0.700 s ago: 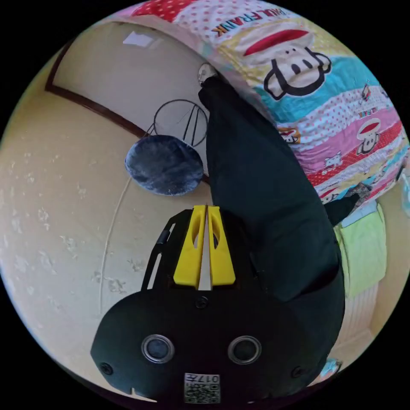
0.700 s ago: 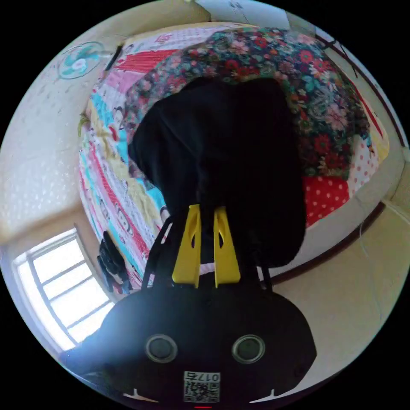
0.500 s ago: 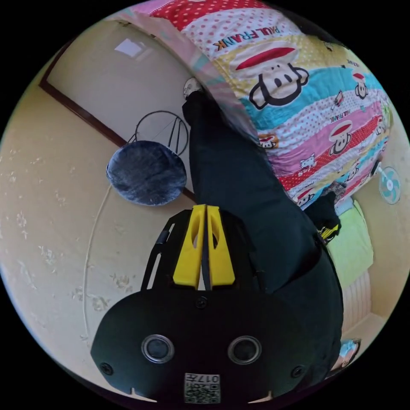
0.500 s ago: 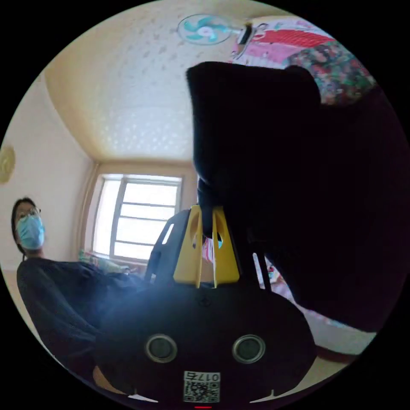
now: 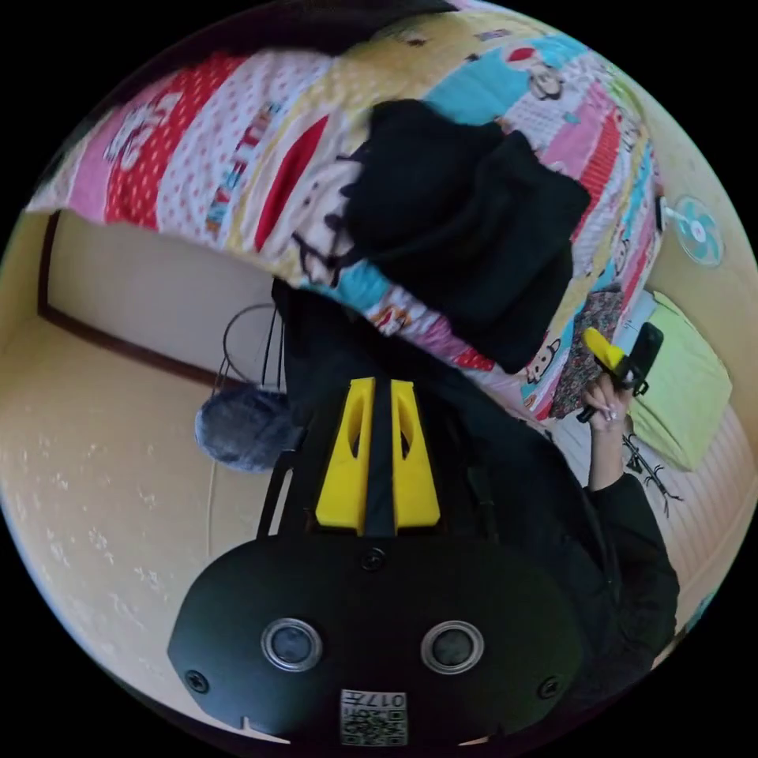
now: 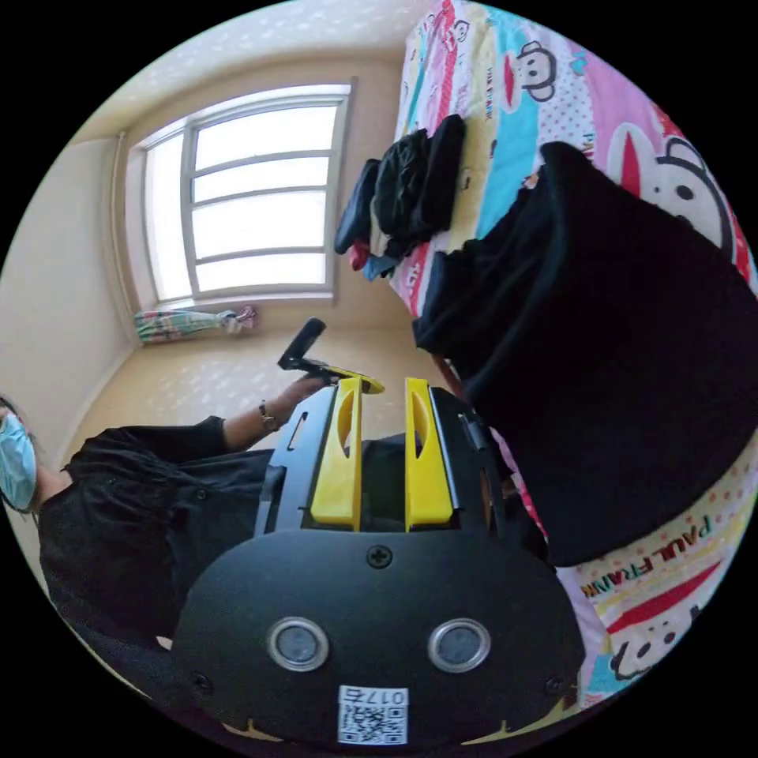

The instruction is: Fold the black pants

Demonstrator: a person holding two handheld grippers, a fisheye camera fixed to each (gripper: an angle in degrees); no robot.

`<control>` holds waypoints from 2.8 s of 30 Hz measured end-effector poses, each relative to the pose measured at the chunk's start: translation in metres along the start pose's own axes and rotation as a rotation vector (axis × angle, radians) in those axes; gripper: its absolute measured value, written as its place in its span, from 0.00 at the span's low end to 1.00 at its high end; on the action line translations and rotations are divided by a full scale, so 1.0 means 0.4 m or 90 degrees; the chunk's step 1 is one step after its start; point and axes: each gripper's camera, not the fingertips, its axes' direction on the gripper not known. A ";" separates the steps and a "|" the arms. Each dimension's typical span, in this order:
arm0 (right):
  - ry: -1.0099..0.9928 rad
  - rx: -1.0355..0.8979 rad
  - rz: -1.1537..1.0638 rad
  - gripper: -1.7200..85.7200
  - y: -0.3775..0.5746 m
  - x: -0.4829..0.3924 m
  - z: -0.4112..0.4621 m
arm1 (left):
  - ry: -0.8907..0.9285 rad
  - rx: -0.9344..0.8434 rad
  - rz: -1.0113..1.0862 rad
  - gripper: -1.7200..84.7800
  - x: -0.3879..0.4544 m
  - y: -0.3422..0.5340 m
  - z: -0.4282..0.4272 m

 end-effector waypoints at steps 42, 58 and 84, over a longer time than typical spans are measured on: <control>0.085 0.185 0.295 0.12 -0.106 0.432 -0.063 | -0.173 -0.118 0.271 0.11 -0.042 -0.808 0.218; -0.472 0.252 -0.421 0.03 -0.083 -0.008 -0.269 | 0.653 0.198 0.649 0.03 -0.025 -0.203 -0.157; -0.210 -0.054 -0.479 0.13 -0.405 -0.260 -0.160 | 1.174 0.078 1.454 0.03 0.168 0.610 -0.065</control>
